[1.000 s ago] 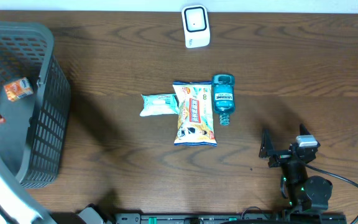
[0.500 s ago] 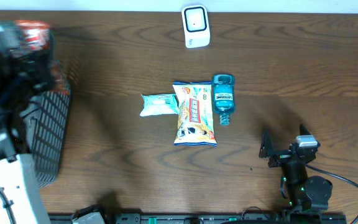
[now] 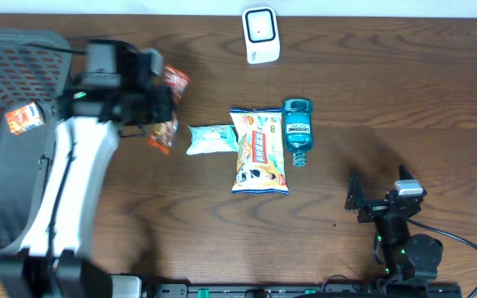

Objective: Scan the item barcode
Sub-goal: 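Carry the orange packet to the table and drop it beside the wipes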

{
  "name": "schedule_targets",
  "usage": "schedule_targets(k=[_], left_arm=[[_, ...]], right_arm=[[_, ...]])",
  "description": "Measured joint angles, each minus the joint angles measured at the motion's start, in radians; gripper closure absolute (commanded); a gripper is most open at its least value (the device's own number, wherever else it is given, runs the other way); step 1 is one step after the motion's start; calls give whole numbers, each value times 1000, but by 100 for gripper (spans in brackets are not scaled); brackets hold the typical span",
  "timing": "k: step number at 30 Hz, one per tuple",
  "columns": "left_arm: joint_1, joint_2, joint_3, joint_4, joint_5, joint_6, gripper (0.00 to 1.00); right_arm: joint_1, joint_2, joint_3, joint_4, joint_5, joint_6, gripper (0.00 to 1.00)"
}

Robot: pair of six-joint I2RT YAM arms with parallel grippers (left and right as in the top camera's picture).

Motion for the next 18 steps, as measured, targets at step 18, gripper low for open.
schedule_targets(k=[18], left_arm=[[-158, 370, -121, 95, -26, 41, 92]], right_arm=[[0, 0, 0, 0, 0, 0, 1]])
